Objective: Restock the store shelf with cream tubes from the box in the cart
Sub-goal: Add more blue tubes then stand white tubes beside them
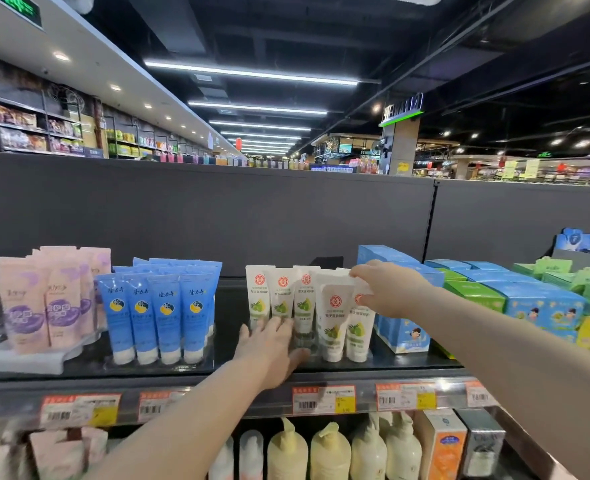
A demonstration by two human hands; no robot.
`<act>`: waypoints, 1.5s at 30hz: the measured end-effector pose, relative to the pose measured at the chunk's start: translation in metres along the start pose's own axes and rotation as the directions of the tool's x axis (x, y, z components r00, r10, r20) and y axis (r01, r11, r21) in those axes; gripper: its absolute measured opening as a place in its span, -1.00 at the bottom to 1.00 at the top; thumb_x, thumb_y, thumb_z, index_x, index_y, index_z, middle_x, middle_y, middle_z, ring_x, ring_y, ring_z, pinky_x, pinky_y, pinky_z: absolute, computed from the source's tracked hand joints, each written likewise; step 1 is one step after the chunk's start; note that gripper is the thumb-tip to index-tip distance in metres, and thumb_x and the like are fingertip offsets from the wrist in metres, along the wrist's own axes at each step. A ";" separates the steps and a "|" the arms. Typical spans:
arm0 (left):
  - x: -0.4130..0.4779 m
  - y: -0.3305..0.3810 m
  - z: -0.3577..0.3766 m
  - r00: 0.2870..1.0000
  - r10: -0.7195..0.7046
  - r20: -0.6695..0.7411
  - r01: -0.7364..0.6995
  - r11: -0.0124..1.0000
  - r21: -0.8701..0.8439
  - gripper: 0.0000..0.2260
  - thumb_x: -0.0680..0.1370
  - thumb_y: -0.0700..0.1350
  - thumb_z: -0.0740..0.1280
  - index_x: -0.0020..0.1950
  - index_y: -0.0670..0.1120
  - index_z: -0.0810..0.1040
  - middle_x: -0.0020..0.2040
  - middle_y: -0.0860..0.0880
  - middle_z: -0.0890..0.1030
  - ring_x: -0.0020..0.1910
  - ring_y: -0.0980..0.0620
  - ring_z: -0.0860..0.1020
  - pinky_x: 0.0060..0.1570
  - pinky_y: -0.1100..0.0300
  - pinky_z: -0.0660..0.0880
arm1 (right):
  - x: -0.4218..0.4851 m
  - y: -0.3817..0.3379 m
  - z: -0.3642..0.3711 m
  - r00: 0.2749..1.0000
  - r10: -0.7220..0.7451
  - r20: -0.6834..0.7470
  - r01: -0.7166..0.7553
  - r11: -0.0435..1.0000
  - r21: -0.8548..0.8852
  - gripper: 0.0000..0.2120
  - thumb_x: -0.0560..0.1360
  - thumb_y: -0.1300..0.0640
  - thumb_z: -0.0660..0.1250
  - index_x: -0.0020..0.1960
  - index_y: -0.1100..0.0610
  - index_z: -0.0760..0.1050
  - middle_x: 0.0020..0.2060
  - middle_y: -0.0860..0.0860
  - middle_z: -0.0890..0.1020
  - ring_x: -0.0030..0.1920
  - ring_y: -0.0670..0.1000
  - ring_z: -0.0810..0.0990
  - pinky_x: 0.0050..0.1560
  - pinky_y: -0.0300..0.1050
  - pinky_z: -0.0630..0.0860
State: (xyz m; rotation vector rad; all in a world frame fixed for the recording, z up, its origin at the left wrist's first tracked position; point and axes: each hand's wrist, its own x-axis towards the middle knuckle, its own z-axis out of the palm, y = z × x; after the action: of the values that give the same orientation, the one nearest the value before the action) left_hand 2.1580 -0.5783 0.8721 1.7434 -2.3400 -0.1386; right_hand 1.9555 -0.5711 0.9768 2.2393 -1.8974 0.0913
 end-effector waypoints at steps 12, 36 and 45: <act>-0.056 0.044 0.001 0.951 0.236 -0.202 -0.231 0.972 0.049 -0.48 0.55 0.20 0.16 0.43 -0.01 0.26 0.37 -0.01 0.38 0.36 -0.03 0.34 0.34 0.03 0.31 | -0.119 0.006 0.029 0.989 0.144 0.020 -0.142 0.987 -0.080 -0.38 0.55 -0.15 0.19 0.51 0.02 0.09 0.49 0.03 0.17 0.50 0.10 0.09 0.44 0.14 0.19; -0.236 0.392 0.123 0.807 0.558 0.195 -0.557 0.828 -0.062 -0.40 0.53 0.27 0.12 0.48 0.00 0.17 0.43 -0.04 0.29 0.39 -0.08 0.30 0.30 -0.04 0.34 | -0.523 0.200 0.064 0.734 0.627 0.261 -0.626 0.774 -0.098 -0.37 0.53 -0.22 0.16 0.51 -0.01 0.10 0.48 0.04 0.21 0.48 0.13 0.17 0.40 0.15 0.24; -0.322 0.537 0.166 0.649 0.698 0.303 -0.705 0.701 -0.107 -0.45 0.53 0.24 0.14 0.41 -0.04 0.26 0.37 -0.06 0.36 0.34 -0.09 0.34 0.30 -0.04 0.33 | -0.689 0.257 0.069 0.570 0.769 0.291 -0.781 0.616 -0.098 -0.38 0.52 -0.20 0.20 0.49 0.00 0.15 0.46 0.03 0.25 0.47 0.12 0.18 0.42 0.15 0.21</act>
State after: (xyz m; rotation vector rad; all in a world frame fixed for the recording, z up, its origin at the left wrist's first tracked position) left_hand 1.7059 -0.1235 0.7827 0.7127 -3.0824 -0.2812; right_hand 1.5791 0.0433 0.8158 1.2799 -2.9498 -0.1014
